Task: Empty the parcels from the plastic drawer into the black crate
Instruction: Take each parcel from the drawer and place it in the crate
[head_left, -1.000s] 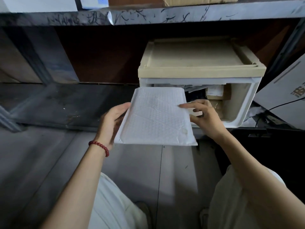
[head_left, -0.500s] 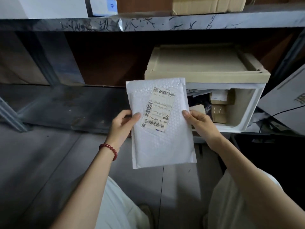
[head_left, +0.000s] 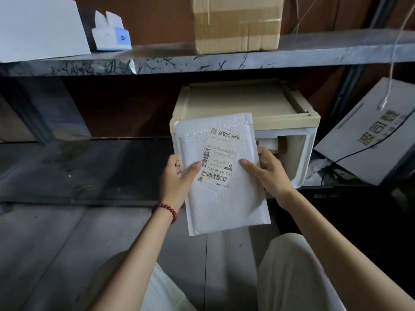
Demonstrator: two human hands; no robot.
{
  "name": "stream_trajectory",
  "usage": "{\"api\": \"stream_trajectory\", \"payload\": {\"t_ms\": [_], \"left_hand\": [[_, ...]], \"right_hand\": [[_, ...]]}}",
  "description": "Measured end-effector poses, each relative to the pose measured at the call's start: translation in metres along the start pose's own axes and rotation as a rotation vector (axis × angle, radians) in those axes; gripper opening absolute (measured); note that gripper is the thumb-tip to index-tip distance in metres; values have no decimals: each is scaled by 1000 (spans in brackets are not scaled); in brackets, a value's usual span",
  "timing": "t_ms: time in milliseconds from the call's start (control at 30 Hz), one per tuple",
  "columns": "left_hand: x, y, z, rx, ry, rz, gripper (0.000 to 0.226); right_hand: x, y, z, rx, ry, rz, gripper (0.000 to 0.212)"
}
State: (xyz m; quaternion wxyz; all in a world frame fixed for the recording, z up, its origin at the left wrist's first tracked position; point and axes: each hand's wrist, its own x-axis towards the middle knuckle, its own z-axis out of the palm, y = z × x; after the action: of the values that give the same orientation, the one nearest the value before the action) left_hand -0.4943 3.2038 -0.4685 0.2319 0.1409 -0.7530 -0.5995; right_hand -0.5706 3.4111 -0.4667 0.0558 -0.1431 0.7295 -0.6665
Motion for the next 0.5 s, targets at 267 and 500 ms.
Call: {"api": "stream_trajectory", "payload": {"t_ms": [267,500], "left_hand": [[13,57,79,205,-57,160,39],[-10,66,180,252,-291,177,30]], "right_hand": [[-7,-26,-82,-41,231,-121,34],[-38,1,-171,-94,432,-19,28]]}}
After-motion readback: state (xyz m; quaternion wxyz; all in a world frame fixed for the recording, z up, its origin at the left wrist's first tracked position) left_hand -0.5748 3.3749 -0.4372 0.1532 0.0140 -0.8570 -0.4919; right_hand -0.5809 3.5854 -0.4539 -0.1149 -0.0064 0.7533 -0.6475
